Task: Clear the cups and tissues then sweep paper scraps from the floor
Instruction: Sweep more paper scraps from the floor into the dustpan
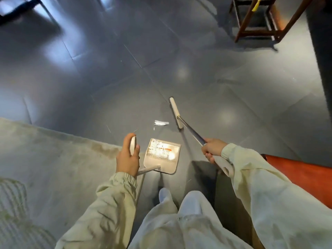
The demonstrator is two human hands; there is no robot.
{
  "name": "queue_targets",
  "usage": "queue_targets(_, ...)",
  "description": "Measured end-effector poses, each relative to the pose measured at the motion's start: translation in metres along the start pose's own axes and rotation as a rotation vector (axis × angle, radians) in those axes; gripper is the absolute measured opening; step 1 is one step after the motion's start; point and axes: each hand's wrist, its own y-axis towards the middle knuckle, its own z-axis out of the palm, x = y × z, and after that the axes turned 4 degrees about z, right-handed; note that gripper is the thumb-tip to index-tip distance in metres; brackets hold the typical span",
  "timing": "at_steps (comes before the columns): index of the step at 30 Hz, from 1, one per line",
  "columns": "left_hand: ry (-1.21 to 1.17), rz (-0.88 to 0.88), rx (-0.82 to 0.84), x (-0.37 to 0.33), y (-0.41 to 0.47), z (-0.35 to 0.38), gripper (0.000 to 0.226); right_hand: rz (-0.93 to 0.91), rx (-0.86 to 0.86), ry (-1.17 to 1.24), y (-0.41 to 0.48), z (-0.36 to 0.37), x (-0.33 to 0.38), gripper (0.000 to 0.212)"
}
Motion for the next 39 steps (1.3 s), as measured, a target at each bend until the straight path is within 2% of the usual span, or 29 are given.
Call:
queue_targets(3,-0.018,-0.077,-0.022,-0.003,0.019,0.01,0.037,0.007,0.016,-0.025,0.022,-0.015,0.032,0.043)
queue_targets(7,-0.022,-0.128,-0.05,-0.022,0.052,0.03,0.042,-0.028,-0.001,-0.176,0.056,-0.027,0.083,0.065)
queue_targets(10,-0.005,-0.176,-0.093,-0.033,0.08,0.038,0.04,-0.08,0.022,-0.434,0.08,-0.032,0.119,0.068)
queue_targets(14,0.036,-0.244,-0.196,-0.039,0.095,0.043,0.038,-0.167,-0.012,-0.86,0.09,-0.038,0.148,0.055)
queue_targets(17,0.033,-0.281,-0.221,-0.049,0.099,0.052,0.034,-0.197,0.078,-1.11,0.088,-0.038,0.157,0.05)
queue_targets(21,0.017,-0.299,-0.272,-0.056,0.107,0.058,0.037,-0.127,0.219,-1.334,0.072,-0.052,0.167,0.056)
queue_targets(24,0.021,-0.307,-0.286,-0.059,0.112,0.062,0.037,0.011,0.363,-1.172,0.061,-0.073,0.184,0.059)
queue_targets(28,0.024,-0.293,-0.295,-0.064,0.117,0.063,0.038,0.161,0.405,-0.839,0.049,-0.11,0.22,0.059)
queue_targets(34,-0.009,-0.238,-0.341,-0.086,0.136,0.066,0.043,0.055,0.379,-0.633,0.031,-0.129,0.252,0.057)
queue_targets(39,-0.006,-0.171,-0.415,-0.104,0.183,0.051,0.039,-0.029,0.31,-0.378,0.047,-0.127,0.287,0.069)
